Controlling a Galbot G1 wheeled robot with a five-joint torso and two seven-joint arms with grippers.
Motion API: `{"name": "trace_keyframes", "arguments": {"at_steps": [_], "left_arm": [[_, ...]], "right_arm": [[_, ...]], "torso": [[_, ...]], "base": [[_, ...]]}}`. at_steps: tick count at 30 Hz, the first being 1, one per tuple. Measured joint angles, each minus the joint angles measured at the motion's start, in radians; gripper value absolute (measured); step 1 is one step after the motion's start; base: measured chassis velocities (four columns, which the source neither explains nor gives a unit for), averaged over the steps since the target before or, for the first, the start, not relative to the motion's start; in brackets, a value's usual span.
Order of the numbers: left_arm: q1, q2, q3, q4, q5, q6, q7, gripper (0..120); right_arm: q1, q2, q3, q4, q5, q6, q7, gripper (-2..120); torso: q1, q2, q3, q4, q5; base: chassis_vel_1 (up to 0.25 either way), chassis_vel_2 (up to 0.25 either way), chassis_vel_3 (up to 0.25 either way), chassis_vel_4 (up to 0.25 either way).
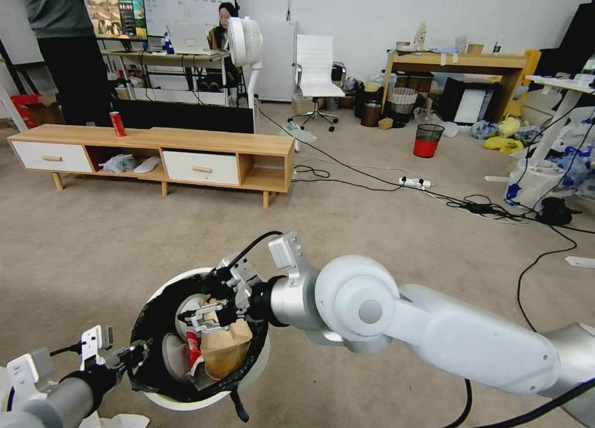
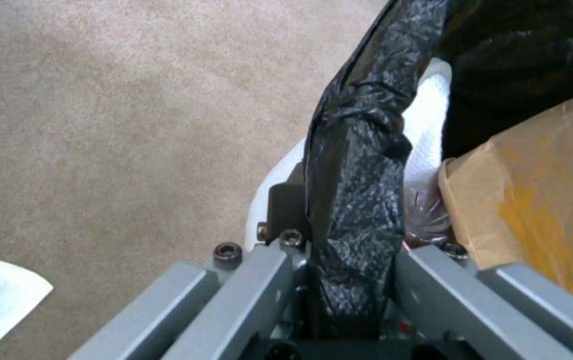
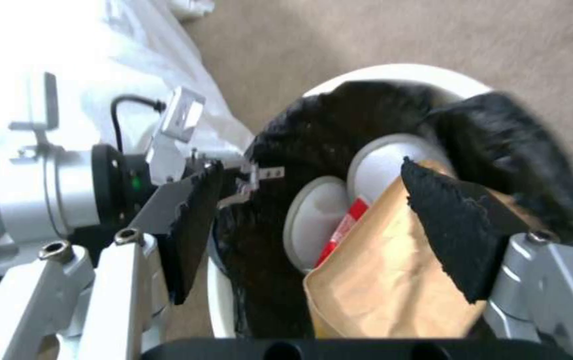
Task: Pick up the trash bin, then pick up the garbage from the floor and place it into the trash bin.
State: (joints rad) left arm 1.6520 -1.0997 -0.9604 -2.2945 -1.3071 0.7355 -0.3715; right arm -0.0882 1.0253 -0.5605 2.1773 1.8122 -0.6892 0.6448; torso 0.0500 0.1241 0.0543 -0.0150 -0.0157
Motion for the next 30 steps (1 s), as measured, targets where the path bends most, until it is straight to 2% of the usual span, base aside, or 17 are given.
{"name": "trace_keyframes", "arguments": {"at_steps": [7, 10, 13, 15, 16, 17, 18, 19, 20, 22, 23, 25, 26, 29, 30], "left_arm": [[0.007, 0.0, -0.005, 0.002, 0.002, 0.0, 0.0, 1], [0.012, 0.002, -0.018, 0.007, 0.009, 0.0, 0.004, 1], [0.014, 0.001, -0.021, 0.006, 0.01, 0.0, 0.005, 1], [0.024, -0.006, -0.036, 0.004, 0.016, 0.0, 0.009, 1], [0.024, -0.006, -0.036, 0.004, 0.016, 0.0, 0.009, 1], [0.034, -0.016, -0.046, -0.002, 0.027, 0.0, 0.016, 1], [0.041, -0.024, -0.052, -0.007, 0.037, 0.0, 0.02, 1], [0.05, -0.042, -0.064, -0.018, 0.059, 0.0, 0.026, 1], [0.05, -0.042, -0.064, -0.018, 0.059, 0.0, 0.026, 1], [0.05, -0.056, -0.067, -0.028, 0.073, 0.0, 0.026, 1], [0.05, -0.056, -0.067, -0.028, 0.073, 0.0, 0.026, 1], [0.053, -0.062, -0.065, -0.031, 0.08, 0.0, 0.027, 1], [0.053, -0.062, -0.065, -0.031, 0.08, 0.0, 0.027, 1], [0.063, -0.063, -0.061, -0.038, 0.084, 0.0, 0.026, 1], [0.063, -0.063, -0.061, -0.038, 0.084, 0.0, 0.026, 1]], "right_arm": [[-0.027, -0.062, 0.091, 0.046, 0.009, 0.006, -0.005, 71], [-0.082, -0.124, 0.212, 0.079, -0.001, 0.029, -0.021, 76], [-0.117, -0.149, 0.266, 0.088, -0.026, 0.054, -0.037, 77], [-0.263, -0.238, 0.415, 0.098, -0.185, 0.194, -0.11, 85], [-0.263, -0.238, 0.415, 0.098, -0.185, 0.194, -0.11, 85], [-0.312, -0.269, 0.446, 0.089, -0.284, 0.291, -0.144, 92], [-0.341, -0.286, 0.465, 0.075, -0.344, 0.358, -0.169, 94], [-0.405, -0.309, 0.533, 0.044, -0.436, 0.469, -0.215, 96], [-0.405, -0.309, 0.533, 0.044, -0.436, 0.469, -0.215, 96], [-0.496, -0.33, 0.658, 0.02, -0.522, 0.565, -0.248, 98], [-0.496, -0.33, 0.658, 0.02, -0.522, 0.565, -0.248, 98], [-0.598, -0.342, 0.812, 0.003, -0.596, 0.612, -0.283, 99], [-0.598, -0.342, 0.812, 0.003, -0.596, 0.612, -0.283, 99], [-0.788, -0.324, 1.068, -0.018, -0.75, 0.679, -0.366, 100], [-0.788, -0.324, 1.068, -0.018, -0.75, 0.679, -0.366, 100]], "torso": [[0.0, 0.0, 0.0, 0.0, 0.0], [0.0, 0.0, 0.0, 0.0, 0.0002], [0.0, 0.0, 0.0, 0.0002, 0.0001], [0.0, 0.0, 0.0, -0.0005, 0.0006], [0.0, 0.0, 0.0, -0.0005, 0.0006], [0.0, 0.0, 0.0, -0.0011, 0.0007], [0.0, 0.0, 0.0, -0.0006, 0.0005], [0.0, 0.0, 0.0, 0.0002, 0.0004], [0.0, 0.0, 0.0, 0.0002, 0.0004], [0.0, 0.0, 0.0, 0.0007, 0.0003], [0.0, 0.0, 0.0, 0.0007, 0.0003], [0.0, 0.0, 0.0, -0.0004, 0.0004], [0.0, 0.0, 0.0, -0.0004, 0.0004], [0.0, 0.0, 0.0, 0.0001, 0.0005], [0.0, 0.0, 0.0, 0.0001, 0.0005]], "base": [[0.0, 0.0, 0.0, 0.0], [0.0, 0.0, 0.0, 0.0], [0.0, 0.0, 0.0, 0.0], [0.0, 0.0, 0.0, 0.0], [0.0, 0.0, 0.0, 0.0], [0.0, 0.0, 0.0, 0.0], [0.0, 0.0, 0.0, 0.0], [0.0, 0.0, 0.0, 0.0], [0.0, 0.0, 0.0, 0.0], [0.0, 0.0, 0.0, 0.0], [0.0, 0.0, 0.0, 0.0], [0.0, 0.0, 0.0, 0.0], [0.0, 0.0, 0.0, 0.0], [0.0, 0.0, 0.0, 0.0], [0.0, 0.0, 0.0, 0.0]]}}
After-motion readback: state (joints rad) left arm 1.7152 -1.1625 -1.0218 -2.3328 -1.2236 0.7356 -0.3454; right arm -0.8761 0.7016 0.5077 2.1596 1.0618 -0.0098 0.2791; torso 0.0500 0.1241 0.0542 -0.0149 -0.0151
